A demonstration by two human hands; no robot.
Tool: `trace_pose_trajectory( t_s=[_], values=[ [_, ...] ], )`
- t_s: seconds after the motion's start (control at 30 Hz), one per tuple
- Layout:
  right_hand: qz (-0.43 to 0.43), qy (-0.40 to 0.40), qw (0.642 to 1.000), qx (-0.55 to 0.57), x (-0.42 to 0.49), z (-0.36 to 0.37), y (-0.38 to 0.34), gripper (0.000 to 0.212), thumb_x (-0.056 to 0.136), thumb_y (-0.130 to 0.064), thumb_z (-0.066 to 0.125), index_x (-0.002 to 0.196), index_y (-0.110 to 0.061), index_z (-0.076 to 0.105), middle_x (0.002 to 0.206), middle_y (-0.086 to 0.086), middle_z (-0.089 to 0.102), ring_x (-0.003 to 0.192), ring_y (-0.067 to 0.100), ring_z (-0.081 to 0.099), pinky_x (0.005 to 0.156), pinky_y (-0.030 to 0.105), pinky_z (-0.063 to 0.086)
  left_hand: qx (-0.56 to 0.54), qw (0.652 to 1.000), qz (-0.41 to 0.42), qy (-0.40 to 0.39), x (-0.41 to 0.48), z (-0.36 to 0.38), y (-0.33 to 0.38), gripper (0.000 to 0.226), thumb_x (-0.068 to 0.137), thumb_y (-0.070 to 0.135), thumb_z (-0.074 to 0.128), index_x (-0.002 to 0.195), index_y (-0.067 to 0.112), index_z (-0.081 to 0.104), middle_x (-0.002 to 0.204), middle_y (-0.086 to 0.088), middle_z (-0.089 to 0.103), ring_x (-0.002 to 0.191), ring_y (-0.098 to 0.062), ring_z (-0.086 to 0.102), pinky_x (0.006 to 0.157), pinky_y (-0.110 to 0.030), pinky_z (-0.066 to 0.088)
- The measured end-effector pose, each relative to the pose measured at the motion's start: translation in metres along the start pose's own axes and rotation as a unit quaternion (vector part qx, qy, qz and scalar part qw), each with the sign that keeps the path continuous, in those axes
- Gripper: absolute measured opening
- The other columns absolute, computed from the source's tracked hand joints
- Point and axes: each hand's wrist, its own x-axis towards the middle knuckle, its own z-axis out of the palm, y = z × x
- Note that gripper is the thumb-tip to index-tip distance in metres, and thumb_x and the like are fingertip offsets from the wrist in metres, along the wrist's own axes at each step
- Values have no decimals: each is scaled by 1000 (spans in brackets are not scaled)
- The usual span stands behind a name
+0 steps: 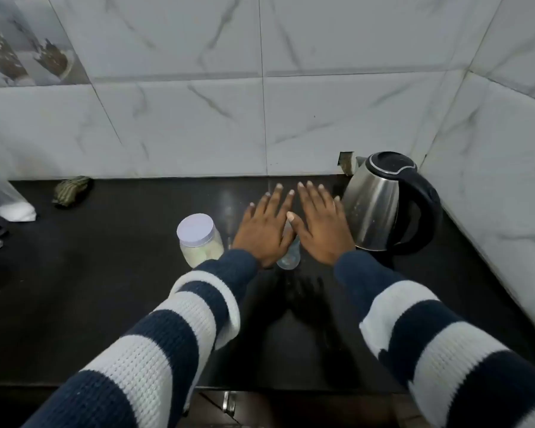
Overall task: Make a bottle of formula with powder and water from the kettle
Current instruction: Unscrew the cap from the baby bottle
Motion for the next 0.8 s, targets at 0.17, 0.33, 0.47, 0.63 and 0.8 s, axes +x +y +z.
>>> trace_pose_trajectory(
  t_s=[0.17, 0.33, 0.47, 0.63, 0.8],
  values=[
    [72, -26, 981, 179, -17, 38, 1, 70, 96, -59, 23, 151, -17, 31, 155, 7, 39, 143, 22, 35, 116, 47, 30, -113, 991, 39, -61, -2, 15, -13, 57, 98, 36, 38, 151, 24, 21, 154, -3, 33, 134, -24, 41, 100, -45, 45],
    [171, -54, 926, 332, -32, 46, -1, 54, 88, -69, 41, 137, -46, 43, 128, -11, 64, 119, 8, 59, 103, 44, 47, -257, 963, 38, -72, 3, 17, -26, 54, 91, 33, 50, 143, 25, 37, 140, -3, 50, 121, -23, 54, 101, -40, 45],
    [170, -75, 912, 366, -36, 47, -3, 53, 86, -25, 56, 137, -37, 48, 125, -9, 64, 115, 4, 60, 102, 35, 47, -303, 949, 37, -73, 7, 18, -32, 54, 87, 42, 55, 138, 25, 44, 131, -2, 57, 113, -20, 57, 98, -40, 48],
    [137, -66, 933, 326, -32, 47, 4, 48, 84, -13, 68, 129, -25, 55, 104, -20, 63, 92, -22, 55, 74, 0, 40, -314, 945, 58, -74, 9, 19, -30, 50, 87, 34, 61, 135, 23, 49, 130, 0, 59, 114, -15, 57, 99, -36, 47],
    [138, -51, 948, 282, -28, 52, 8, 42, 80, -32, 71, 120, -25, 61, 97, -8, 65, 90, 0, 60, 73, 14, 45, -337, 939, 36, -57, 5, 19, -25, 48, 87, 30, 65, 132, 20, 51, 124, -1, 62, 109, -16, 59, 97, -36, 49]
  ],
)
